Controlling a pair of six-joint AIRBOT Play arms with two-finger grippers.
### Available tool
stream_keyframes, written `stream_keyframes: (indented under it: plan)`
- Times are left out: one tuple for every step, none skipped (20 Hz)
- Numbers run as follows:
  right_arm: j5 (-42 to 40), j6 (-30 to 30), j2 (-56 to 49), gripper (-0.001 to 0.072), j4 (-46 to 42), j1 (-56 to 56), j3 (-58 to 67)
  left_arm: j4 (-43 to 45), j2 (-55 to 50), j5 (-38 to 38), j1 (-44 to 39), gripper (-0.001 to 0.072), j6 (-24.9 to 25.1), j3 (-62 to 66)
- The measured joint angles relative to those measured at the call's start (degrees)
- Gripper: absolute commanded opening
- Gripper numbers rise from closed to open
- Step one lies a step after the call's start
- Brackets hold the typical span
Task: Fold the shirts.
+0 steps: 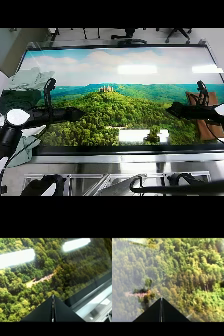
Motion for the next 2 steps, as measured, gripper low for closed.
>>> stream_keyframes:
  plan:
    - [0.1, 0.0, 0.0, 0.0019, 0.0, 0.1, 0.0, 0.0, 0.1, 0.0, -0.1, 0.0012, 0.0, -0.1]
    - [0.1, 0.0, 0.0, 0.0019, 0.0, 0.1, -0.1, 0.0, 0.2, 0.1, -0.2, 0.0012, 0.0, -0.2]
